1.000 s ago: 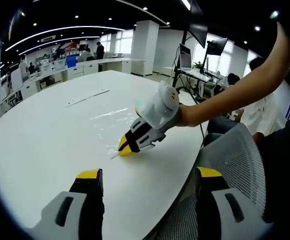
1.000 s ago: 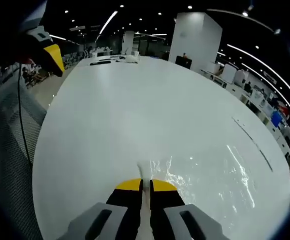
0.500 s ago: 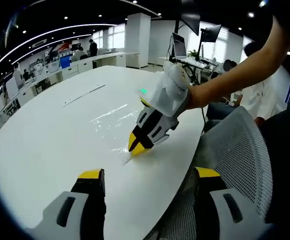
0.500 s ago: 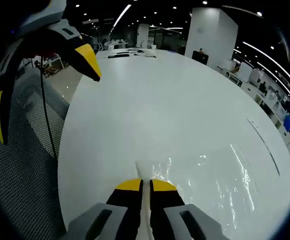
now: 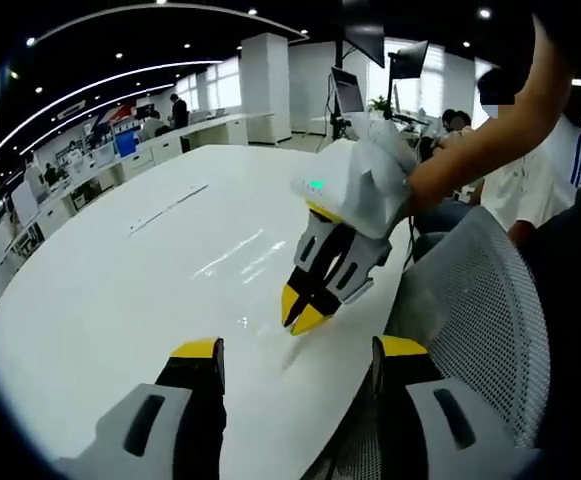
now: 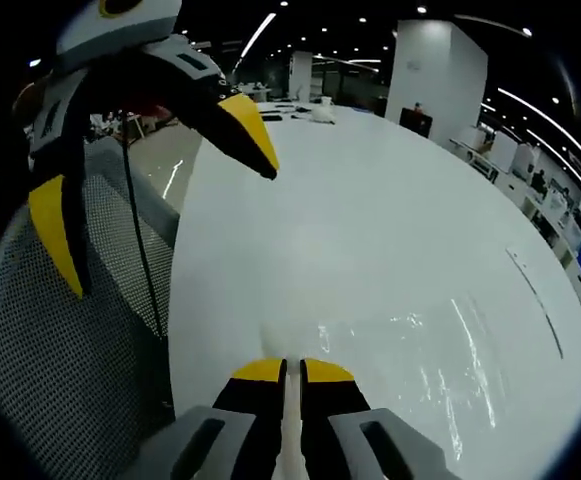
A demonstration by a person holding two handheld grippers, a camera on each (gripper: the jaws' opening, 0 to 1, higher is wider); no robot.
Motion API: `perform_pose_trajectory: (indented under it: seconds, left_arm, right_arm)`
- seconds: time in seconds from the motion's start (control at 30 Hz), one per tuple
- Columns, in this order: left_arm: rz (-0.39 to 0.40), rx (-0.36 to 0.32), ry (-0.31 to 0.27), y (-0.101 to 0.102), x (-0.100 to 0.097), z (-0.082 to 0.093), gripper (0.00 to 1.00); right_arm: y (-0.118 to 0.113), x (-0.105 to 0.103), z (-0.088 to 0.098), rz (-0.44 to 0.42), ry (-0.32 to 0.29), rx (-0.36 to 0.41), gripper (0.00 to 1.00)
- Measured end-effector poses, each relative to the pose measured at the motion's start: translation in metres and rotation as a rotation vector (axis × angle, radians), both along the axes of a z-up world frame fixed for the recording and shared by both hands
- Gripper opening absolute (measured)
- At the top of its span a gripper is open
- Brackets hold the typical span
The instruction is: Open the resealable bag by pulling the two sides of the seal apart until the entire bag opening is separated and visibly accessible.
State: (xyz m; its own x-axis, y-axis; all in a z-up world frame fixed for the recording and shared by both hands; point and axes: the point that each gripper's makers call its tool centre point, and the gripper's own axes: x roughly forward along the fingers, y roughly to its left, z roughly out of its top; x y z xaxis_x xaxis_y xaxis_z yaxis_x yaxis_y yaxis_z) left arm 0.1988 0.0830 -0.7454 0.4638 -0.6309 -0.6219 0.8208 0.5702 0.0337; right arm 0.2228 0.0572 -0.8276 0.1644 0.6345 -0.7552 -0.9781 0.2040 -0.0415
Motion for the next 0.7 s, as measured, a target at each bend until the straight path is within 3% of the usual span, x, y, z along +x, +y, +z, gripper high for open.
perform_pose_trajectory:
  seconds: [0.1, 0.2, 0.7]
  left_arm:
    - [-0.009, 0.036, -0.012, 0.002, -0.001, -0.004, 0.58]
    - [-0.047, 0.126, -0.046, 0.006, -0.001, -0.011, 0.59]
    - [-0.091, 0.106, -0.115, -0.011, -0.003, 0.000, 0.43]
  right_arm:
    - [-0.002, -0.003, 0.007, 0.005, -0.014, -0.008, 0.01]
    - [-0.003, -0.003, 0.018, -0.019, -0.029, 0.009, 0.01]
    - [-0.003, -0.017, 0.053, -0.026, -0.045, 0.063, 0.01]
